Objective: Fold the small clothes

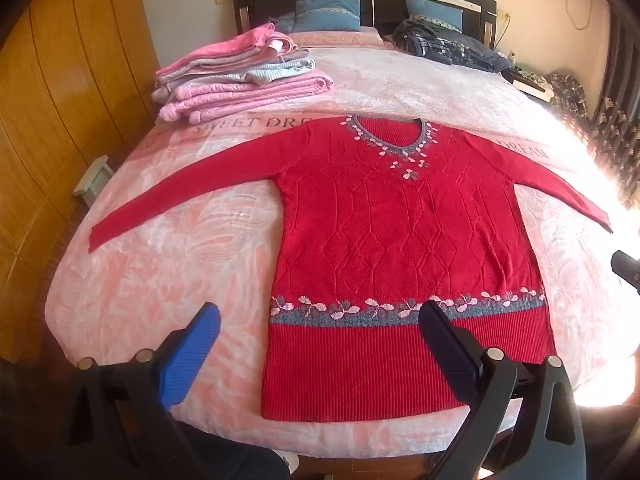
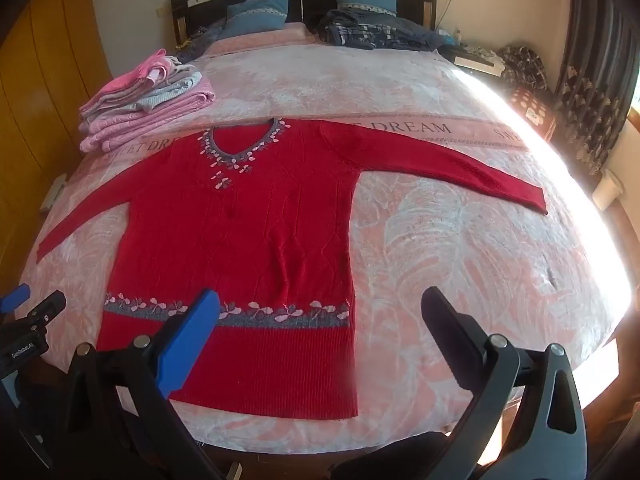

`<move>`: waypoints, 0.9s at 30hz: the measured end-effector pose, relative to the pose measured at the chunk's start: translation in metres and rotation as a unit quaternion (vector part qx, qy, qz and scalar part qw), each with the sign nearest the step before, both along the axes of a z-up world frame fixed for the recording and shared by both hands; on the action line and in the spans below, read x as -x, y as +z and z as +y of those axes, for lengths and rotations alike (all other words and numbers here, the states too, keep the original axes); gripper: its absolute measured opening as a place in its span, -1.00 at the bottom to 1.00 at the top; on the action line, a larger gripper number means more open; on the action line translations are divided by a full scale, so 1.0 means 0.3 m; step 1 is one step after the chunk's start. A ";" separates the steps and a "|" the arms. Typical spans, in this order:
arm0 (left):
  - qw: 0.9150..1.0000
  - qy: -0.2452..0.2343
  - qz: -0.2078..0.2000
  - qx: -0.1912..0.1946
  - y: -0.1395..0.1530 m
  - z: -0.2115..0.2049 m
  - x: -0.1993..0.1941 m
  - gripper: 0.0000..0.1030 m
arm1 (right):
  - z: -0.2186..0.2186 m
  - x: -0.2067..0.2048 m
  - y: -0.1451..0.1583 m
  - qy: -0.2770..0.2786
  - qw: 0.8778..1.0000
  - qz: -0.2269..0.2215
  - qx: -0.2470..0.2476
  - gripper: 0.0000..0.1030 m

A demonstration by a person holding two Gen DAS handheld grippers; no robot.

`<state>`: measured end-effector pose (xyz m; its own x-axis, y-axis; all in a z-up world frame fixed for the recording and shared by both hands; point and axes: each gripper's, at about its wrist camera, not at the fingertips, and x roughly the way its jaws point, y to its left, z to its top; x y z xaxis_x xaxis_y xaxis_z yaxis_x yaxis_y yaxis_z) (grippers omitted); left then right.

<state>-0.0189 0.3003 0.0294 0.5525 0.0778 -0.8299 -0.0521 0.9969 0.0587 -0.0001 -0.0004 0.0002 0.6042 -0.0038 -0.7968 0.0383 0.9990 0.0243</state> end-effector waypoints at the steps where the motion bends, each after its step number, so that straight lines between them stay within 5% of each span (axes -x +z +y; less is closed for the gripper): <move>1: 1.000 0.001 0.000 -0.002 -0.001 -0.001 -0.003 0.93 | -0.002 -0.001 -0.001 -0.002 1.000 0.000 0.001 0.94; 27: 1.000 0.010 -0.023 -0.008 0.005 0.005 0.005 0.93 | -0.017 0.007 -0.029 -0.001 1.000 0.013 -0.001 0.94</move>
